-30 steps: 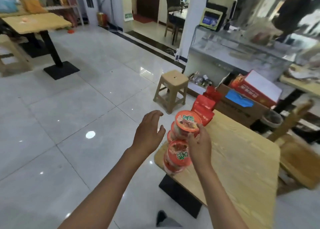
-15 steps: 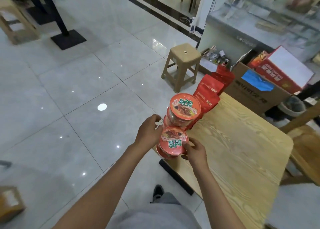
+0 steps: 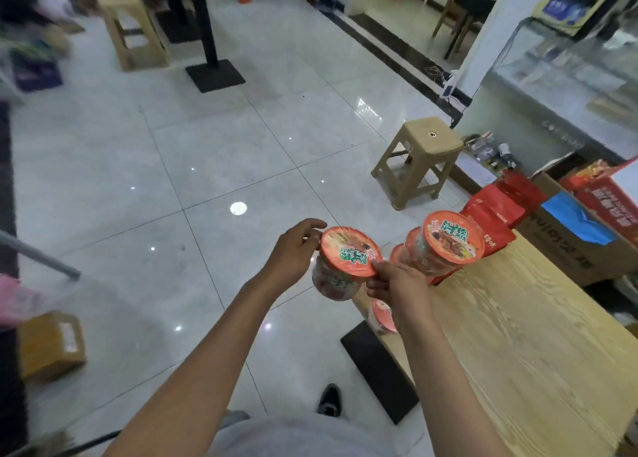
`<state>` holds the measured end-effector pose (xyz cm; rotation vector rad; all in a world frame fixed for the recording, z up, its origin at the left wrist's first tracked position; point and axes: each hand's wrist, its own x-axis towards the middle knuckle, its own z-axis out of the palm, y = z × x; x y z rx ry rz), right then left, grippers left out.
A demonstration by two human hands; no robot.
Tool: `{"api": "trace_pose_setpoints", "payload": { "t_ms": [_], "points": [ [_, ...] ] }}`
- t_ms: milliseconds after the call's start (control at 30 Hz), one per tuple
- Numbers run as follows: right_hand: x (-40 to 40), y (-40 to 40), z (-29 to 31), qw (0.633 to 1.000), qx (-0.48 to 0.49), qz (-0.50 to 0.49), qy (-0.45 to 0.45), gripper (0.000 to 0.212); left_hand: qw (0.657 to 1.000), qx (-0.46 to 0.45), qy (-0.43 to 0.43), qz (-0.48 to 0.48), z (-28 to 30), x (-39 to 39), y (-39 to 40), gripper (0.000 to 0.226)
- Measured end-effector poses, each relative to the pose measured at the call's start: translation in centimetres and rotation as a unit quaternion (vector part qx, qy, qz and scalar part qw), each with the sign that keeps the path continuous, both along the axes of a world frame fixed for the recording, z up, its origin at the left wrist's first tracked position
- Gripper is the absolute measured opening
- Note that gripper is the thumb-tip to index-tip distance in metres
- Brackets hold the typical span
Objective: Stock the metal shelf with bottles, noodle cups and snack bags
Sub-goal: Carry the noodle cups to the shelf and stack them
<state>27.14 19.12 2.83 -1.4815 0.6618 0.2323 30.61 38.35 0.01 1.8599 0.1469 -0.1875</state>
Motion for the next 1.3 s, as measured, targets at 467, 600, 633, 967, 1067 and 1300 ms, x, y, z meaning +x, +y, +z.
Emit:
{"api": "trace_pose_setpoints", "payload": {
  "t_ms": [467, 600, 633, 967, 1067, 1300],
  "points": [
    [4.1, 33.7, 9.7, 0.946, 0.127, 0.295, -0.051, 0.014, 0.943, -0.122, -0.178, 0.254, 9.9, -10.6, 31.4, 0.042],
    [2.0, 43.6, 12.8, 0.921, 0.097, 0.365, -0.093, 0.011, 0.917, -0.09, -0.232, 0.31, 12.2, -15.5, 38.4, 0.041],
    [1.3, 46.2, 13.6, 0.91, 0.1, 0.388, -0.105, 0.012, 0.908, -0.079, -0.243, 0.332, 13.0, -16.8, 40.0, 0.042],
    [-4.7, 65.4, 20.0, 0.775, 0.175, 0.557, -0.243, 0.015, 0.777, 0.09, -0.359, 0.509, 19.9, -25.6, 51.9, 0.039],
    [-5.6, 71.7, 21.1, 0.753, 0.215, 0.576, -0.235, 0.018, 0.73, 0.128, -0.369, 0.561, 21.5, -27.0, 55.1, 0.037],
    [-7.9, 85.2, 23.3, 0.637, 0.252, 0.673, -0.278, 0.02, 0.616, 0.237, -0.354, 0.662, 26.1, -29.0, 62.2, 0.043]
  ]
}}
